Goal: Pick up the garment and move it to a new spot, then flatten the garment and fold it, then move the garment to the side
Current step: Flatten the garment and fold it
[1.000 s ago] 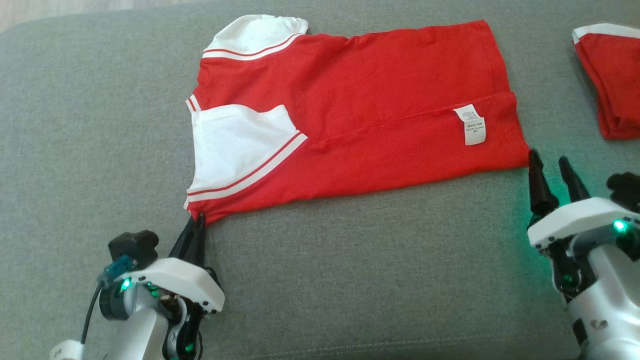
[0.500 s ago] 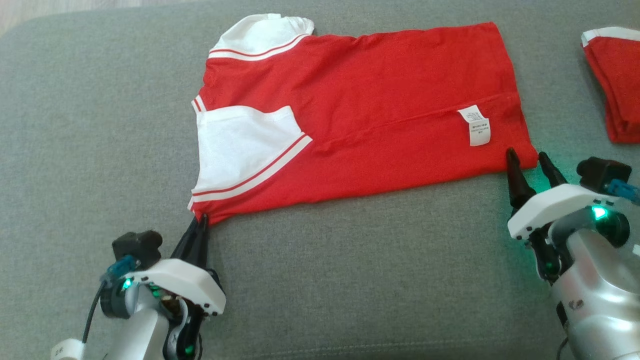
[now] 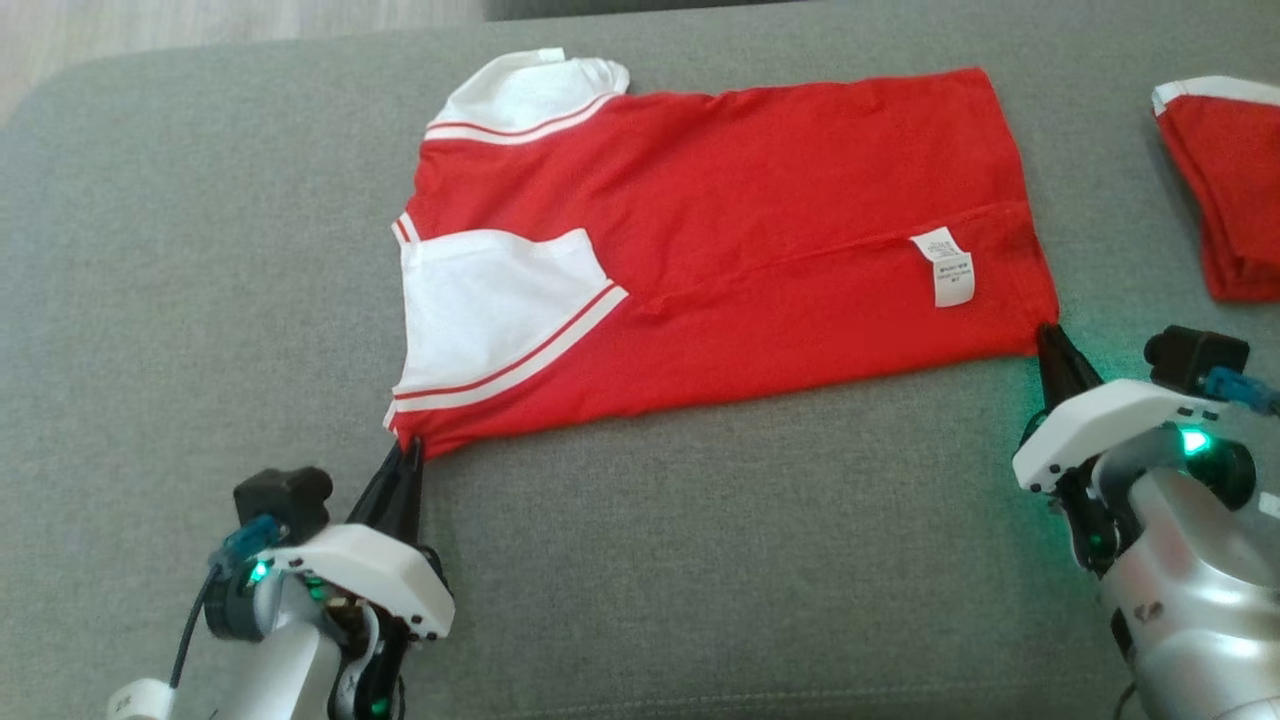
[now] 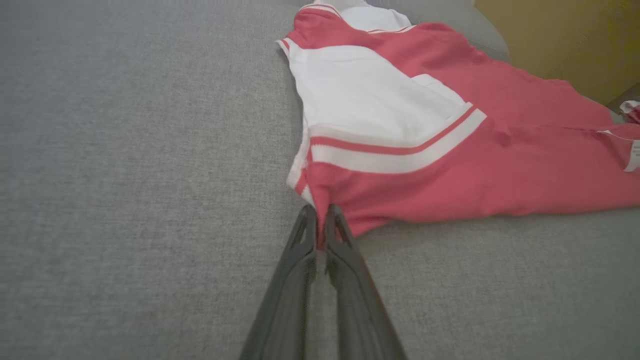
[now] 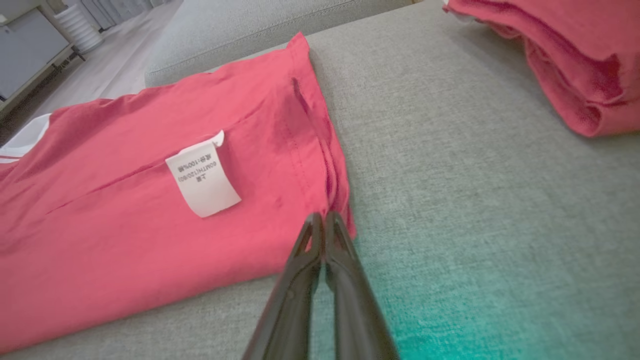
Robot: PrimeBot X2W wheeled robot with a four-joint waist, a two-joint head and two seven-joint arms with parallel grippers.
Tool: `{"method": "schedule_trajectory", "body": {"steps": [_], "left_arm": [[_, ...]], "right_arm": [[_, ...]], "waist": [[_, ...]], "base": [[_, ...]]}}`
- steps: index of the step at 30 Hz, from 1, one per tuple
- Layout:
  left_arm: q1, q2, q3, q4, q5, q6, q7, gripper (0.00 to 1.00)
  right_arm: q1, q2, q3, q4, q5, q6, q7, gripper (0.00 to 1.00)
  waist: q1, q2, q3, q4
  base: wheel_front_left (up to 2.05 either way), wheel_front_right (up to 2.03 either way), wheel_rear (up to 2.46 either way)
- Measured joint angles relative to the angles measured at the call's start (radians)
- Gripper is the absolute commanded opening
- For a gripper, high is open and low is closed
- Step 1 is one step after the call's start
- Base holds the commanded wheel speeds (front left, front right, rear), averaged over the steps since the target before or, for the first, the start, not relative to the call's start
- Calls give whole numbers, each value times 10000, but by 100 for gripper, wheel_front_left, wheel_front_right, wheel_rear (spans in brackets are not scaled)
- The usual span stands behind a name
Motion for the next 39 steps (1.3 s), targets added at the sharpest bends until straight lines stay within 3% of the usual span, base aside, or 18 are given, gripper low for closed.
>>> {"method": "schedule_trajectory", "body": {"steps": [9, 19, 26, 30, 31, 32, 34, 35, 39], "left_arm": [[1067, 341, -13, -1001, -69, -4, -176, 0], [3049, 784, -393, -2746, -94, 198, 263, 0], [3648, 1001, -633, -3202, 111, 485, 495, 0], [3673, 1137, -660, -3248, 211, 550, 637, 0], [3673, 1175, -667, -3246, 221, 554, 677, 0], [3671, 1218, -688, -3237, 286, 604, 742, 9], [3661, 1258, -704, -3214, 372, 629, 811, 76], [3656, 1271, -702, -3195, 368, 642, 876, 100], [3621, 1289, -683, -3315, 359, 713, 955, 100]], "right_arm": [[1058, -545, 221, -1022, 646, 2, -349, 0], [3721, -1298, -207, -3396, 947, 2, -65, 0], [5347, -1189, -1262, -4878, 430, 2, 483, 0], [6000, -700, -1921, -5856, -42, 2, 1049, 2], [6110, -587, -2065, -6088, -180, 2, 1206, 80], [6198, -495, -2205, -6309, -303, 2, 1356, 100], [6335, -307, -2502, -6713, -537, 2, 1634, 100], [6397, -242, -2661, -6892, -648, 2, 1743, 100], [6486, 29, -3196, -7662, -1001, 2, 2100, 100]], "waist": [[0, 0, -524, -12], [0, 0, -798, -140], [0, 0, -733, -110], [0, 0, -712, -141], [0, 0, -707, -148], [0, 0, -699, -159], [-1, 0, -659, -184], [0, 0, -637, -190], [0, 0, -582, -207]], "base": [[0, 0, 0], [0, 0, 0], [0, 0, 0], [0, 0, 0], [0, 0, 0], [0, 0, 0], [0, 0, 0], [0, 0, 0], [0, 0, 0]]}}
